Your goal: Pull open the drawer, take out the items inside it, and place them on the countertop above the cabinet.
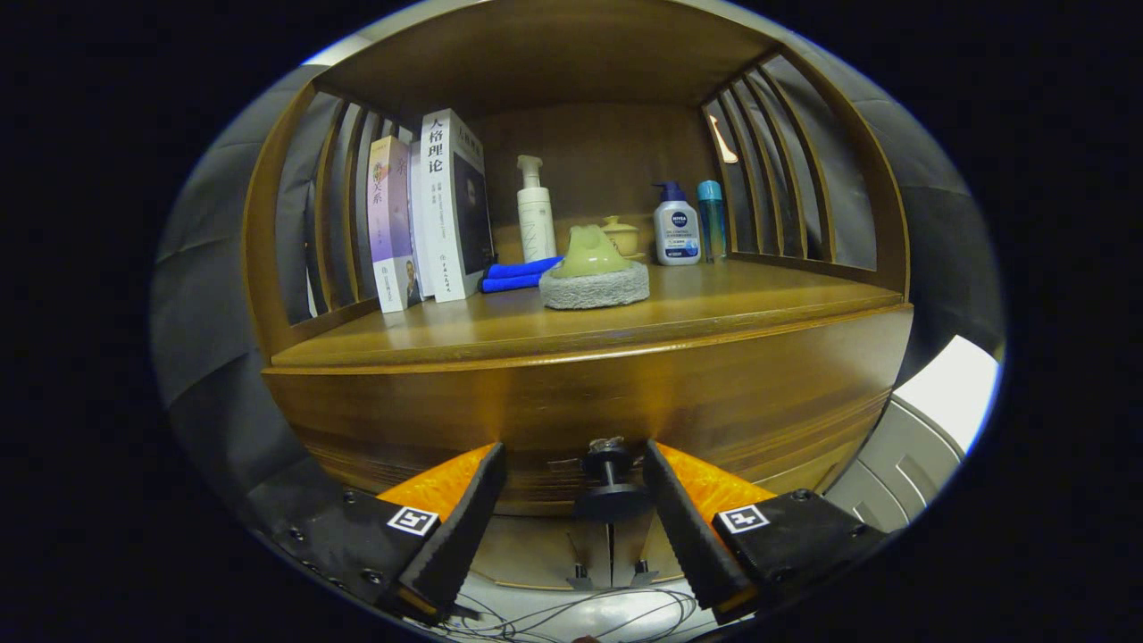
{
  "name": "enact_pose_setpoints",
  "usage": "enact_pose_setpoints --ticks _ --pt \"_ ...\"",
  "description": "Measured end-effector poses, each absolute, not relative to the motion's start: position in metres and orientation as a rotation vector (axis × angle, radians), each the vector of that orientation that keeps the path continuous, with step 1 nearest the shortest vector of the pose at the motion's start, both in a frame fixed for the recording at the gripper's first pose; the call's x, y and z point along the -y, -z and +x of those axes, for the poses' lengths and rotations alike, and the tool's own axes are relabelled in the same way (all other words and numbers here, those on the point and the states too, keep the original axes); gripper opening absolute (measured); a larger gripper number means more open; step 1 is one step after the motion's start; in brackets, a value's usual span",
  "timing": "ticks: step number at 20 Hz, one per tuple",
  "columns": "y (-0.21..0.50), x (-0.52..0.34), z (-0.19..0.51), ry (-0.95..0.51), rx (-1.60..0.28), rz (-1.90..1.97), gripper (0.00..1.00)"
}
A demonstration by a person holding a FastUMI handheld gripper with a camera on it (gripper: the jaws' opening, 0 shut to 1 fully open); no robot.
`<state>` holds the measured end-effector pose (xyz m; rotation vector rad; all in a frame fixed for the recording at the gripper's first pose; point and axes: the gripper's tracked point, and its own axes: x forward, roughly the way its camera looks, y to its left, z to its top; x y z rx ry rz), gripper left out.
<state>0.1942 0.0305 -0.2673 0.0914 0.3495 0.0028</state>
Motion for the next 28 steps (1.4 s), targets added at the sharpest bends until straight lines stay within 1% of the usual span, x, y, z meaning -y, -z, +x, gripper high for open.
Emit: enact_pose_setpoints --ticks 2,6,12,17,20,24,28 --pt "0.260 -0.023 0.189 0.017 -0.354 0.094 0.98" --pt "0.222 -0.016 0.161 0.036 -0.282 0.128 0.98" --pt "0.144 -0.023 0.113 -0.021 -0.162 0.096 0.98" --pt "0.111 -0.032 0.064 -0.075 -0.138 0.084 0.98" --pt "0.089 -0.012 0.043 -0.030 -0.100 0.042 0.98" --pt "0.057 0.007 0.023 -0.007 -0.047 0.031 0.98" --pt "0.048 0.024 0.008 0.017 -0.022 0.058 0.98"
